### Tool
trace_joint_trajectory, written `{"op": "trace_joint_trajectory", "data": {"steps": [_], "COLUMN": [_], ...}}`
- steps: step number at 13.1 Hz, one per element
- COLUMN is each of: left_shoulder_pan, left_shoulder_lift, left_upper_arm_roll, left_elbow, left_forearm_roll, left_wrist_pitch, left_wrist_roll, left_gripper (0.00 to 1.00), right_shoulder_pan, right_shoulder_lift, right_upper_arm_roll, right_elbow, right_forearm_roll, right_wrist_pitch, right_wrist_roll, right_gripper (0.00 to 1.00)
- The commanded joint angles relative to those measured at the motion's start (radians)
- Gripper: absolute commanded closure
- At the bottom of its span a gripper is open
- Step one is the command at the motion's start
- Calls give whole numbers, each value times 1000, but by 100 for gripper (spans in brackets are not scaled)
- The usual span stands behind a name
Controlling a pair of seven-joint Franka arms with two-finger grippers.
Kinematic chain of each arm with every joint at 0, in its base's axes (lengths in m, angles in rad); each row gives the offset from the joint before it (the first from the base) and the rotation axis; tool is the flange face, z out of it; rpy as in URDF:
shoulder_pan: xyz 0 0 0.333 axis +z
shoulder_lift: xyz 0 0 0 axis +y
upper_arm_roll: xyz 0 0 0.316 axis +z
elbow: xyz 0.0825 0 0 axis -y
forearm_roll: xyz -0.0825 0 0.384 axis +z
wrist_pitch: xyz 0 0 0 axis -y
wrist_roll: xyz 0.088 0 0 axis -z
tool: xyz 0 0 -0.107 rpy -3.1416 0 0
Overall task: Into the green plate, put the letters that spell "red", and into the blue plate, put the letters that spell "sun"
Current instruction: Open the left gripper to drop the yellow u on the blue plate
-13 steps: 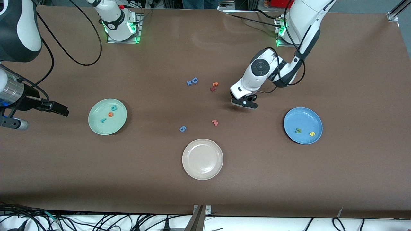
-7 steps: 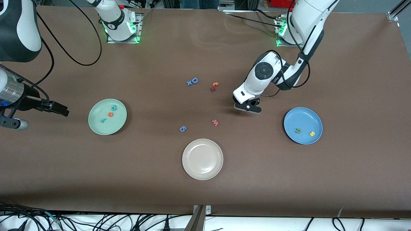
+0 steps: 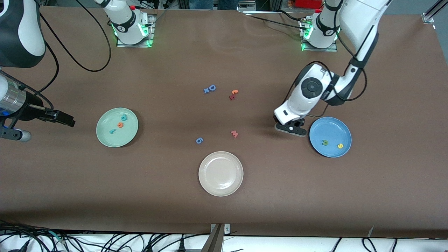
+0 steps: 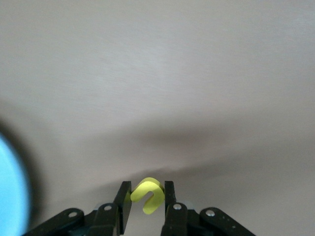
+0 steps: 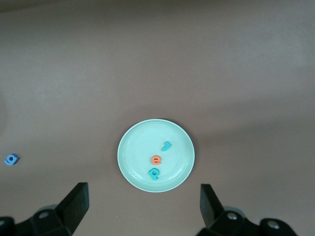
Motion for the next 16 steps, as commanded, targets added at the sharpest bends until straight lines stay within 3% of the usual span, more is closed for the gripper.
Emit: {"op": "trace_joint_trajectory", "data": {"steps": [1,5,9,13,16], "left_shoulder_pan": [75,170,255,333,345], "left_shoulder_lift": [-43,-56,-48,3,38], "left_upper_arm_roll": [-9,-9,-9,-9,-8], "left_elbow": [38,138,146,223,241], "left_forearm_roll": [30,30,28,25,13], "left_wrist_pitch": [-107,-267,-267,-267,-261], "left_wrist_roll": [144,303,457,619,627], "left_gripper": [78,78,76,76,75], "right_shoulder_pan": [-16,-16,-16,-16,-16], "right_shoulder_lift": [-8,-8,-8,-8,-8], "right_upper_arm_roll": [15,15,15,15,15], "right_elbow": [-14,-14,-14,-14,-14], "right_forearm_roll": [-7,-7,-8,-7,-7], "right_wrist_pitch": [11,11,11,11,11], "right_wrist_roll": [-15,-15,-14,-14,-14], "right_gripper": [0,0,0,0,0]}}
